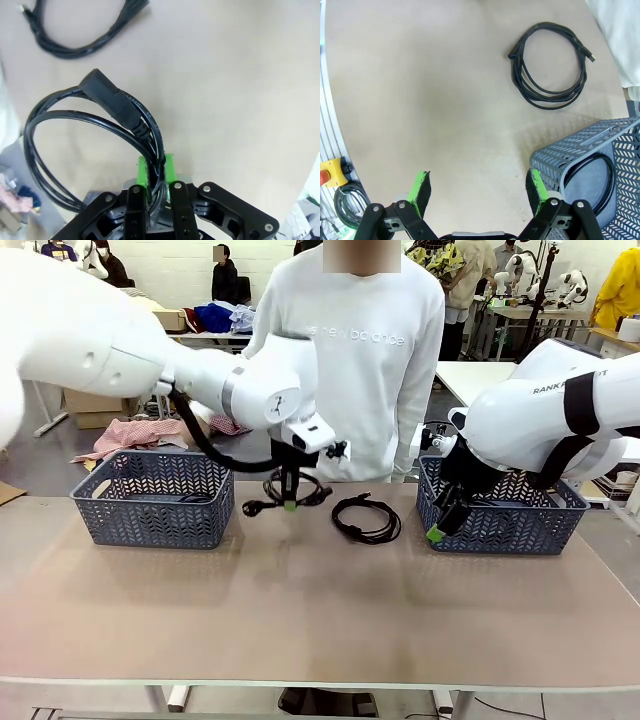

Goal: Organize the cables according to human instructions.
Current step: Pick up a bundle of cables and place it in the basket indicated by the human.

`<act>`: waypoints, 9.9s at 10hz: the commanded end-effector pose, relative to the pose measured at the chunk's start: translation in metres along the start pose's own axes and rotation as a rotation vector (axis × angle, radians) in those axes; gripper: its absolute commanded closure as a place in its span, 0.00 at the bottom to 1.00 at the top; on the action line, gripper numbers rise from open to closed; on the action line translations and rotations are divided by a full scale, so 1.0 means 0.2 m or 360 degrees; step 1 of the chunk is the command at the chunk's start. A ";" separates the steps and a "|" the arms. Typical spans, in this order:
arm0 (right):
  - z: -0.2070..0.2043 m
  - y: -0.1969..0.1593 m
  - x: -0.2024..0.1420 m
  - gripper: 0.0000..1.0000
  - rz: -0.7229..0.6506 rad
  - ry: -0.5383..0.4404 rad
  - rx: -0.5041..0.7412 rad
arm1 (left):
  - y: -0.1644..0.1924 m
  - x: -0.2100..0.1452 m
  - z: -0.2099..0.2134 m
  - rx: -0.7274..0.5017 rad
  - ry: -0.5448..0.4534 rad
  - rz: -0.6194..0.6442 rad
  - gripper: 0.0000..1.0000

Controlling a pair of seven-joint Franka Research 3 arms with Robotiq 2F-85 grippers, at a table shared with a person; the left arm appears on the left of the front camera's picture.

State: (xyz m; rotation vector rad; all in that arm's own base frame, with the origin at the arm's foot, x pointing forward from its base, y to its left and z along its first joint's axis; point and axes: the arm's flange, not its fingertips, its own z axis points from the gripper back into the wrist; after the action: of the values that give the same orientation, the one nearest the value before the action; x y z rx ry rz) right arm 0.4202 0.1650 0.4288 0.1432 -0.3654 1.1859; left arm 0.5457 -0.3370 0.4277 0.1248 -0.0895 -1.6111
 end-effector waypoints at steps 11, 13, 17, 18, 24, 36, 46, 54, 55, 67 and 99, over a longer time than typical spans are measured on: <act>0.00 0.01 0.00 0.00 -0.0002 -0.0001 -0.0006 | -0.23 -1.00 0.47 0.0166 0.0040 0.0088 1.00; 0.00 0.01 0.00 0.00 -0.0002 -0.0001 -0.0006 | -0.23 -1.13 0.37 0.0165 0.0035 0.0143 1.00; 0.00 0.01 0.00 0.00 -0.0002 -0.0001 -0.0006 | -0.14 -1.27 0.20 0.0281 0.0066 0.0171 1.00; 0.00 0.01 0.00 0.00 -0.0002 -0.0001 -0.0006 | -0.10 -1.27 0.17 0.0298 0.0069 0.0173 1.00; 0.00 0.01 0.00 0.00 -0.0002 -0.0001 -0.0006 | 0.05 -1.23 -0.02 0.0227 0.0073 0.0098 1.00; 0.00 0.01 0.00 0.00 -0.0002 -0.0001 -0.0006 | 0.00 -1.24 0.14 -0.0001 -0.0138 0.0127 0.00; 0.00 0.01 0.00 0.00 -0.0002 -0.0001 -0.0006 | -0.11 -1.06 0.17 0.0092 -0.0290 0.0277 0.00; 0.00 0.01 0.00 0.00 -0.0002 -0.0001 -0.0006 | -0.57 -0.73 0.08 0.0043 -0.0563 0.0393 0.00; 0.00 0.01 0.00 0.00 -0.0002 -0.0001 -0.0006 | -0.60 -0.72 0.07 0.0029 -0.0554 0.0392 0.00; 0.00 0.01 0.00 0.00 -0.0002 -0.0001 -0.0006 | -0.55 -0.70 0.08 0.0011 -0.0526 0.0371 0.00; 0.00 0.01 0.00 0.00 -0.0002 -0.0001 -0.0006 | 0.04 0.02 -0.18 0.0043 -0.0123 -0.0693 0.00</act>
State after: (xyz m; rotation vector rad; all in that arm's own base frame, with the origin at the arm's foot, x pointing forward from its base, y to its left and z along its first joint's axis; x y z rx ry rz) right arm 0.4203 0.1648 0.4289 0.1435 -0.3655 1.1854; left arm 0.5630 -0.3473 0.3911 0.0994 -0.1524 -2.0581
